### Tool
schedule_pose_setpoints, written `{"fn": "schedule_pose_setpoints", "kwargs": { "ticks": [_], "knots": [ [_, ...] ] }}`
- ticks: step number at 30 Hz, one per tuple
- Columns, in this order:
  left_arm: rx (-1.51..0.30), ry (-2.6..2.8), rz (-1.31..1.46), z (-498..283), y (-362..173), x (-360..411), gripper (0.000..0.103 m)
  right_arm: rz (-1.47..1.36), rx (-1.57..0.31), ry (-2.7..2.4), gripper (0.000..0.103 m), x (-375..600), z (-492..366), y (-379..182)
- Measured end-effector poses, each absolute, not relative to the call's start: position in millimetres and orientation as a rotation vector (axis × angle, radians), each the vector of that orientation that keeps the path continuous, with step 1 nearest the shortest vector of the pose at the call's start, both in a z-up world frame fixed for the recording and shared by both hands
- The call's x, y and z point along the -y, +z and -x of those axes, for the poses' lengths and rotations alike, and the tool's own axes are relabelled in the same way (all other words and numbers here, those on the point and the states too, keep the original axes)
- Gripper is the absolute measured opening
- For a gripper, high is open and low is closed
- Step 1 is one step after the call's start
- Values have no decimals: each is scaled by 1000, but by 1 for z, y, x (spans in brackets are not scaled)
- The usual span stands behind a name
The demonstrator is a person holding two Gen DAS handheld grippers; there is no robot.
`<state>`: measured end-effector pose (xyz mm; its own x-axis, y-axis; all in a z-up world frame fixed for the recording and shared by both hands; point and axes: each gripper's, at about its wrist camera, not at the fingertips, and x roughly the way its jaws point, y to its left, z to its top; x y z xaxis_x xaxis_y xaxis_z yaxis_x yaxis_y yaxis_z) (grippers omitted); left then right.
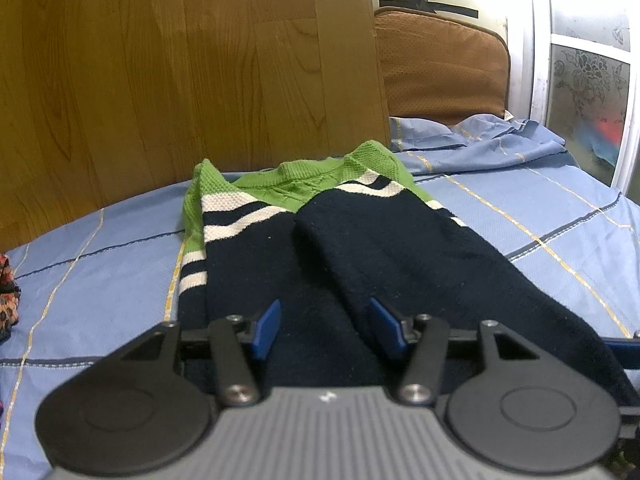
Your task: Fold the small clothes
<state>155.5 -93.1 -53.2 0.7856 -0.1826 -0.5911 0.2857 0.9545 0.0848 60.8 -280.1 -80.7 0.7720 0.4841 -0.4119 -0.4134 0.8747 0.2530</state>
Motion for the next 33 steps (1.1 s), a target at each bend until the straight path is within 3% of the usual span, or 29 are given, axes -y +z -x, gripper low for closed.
{"fn": "schedule_pose_setpoints", "kwargs": {
  "ticks": [18,21,22,23,24,33],
  "knots": [
    [-628,-256,-162,-157,-53,91,57,-168,-492,533,68,279,-63,-81],
    [-630,-249,-171,-157,-53,92,65,-170,-492,536,69,279,-63,-81],
    [-633,-245,-174,-157,-53,92,75,-171,-492,537,69,279,-63,-81],
    [-639,-238,-177,-157,-53,93,95,-171,-492,538,70,278,-63,-81],
    [-657,-221,-178,-159,-54,93,103,-172,-492,539,70,278,-63,-81],
    [-709,-223,-121,-166,-55,84,103,-176,-494,546,72,278,-65,-81]
  ]
}}
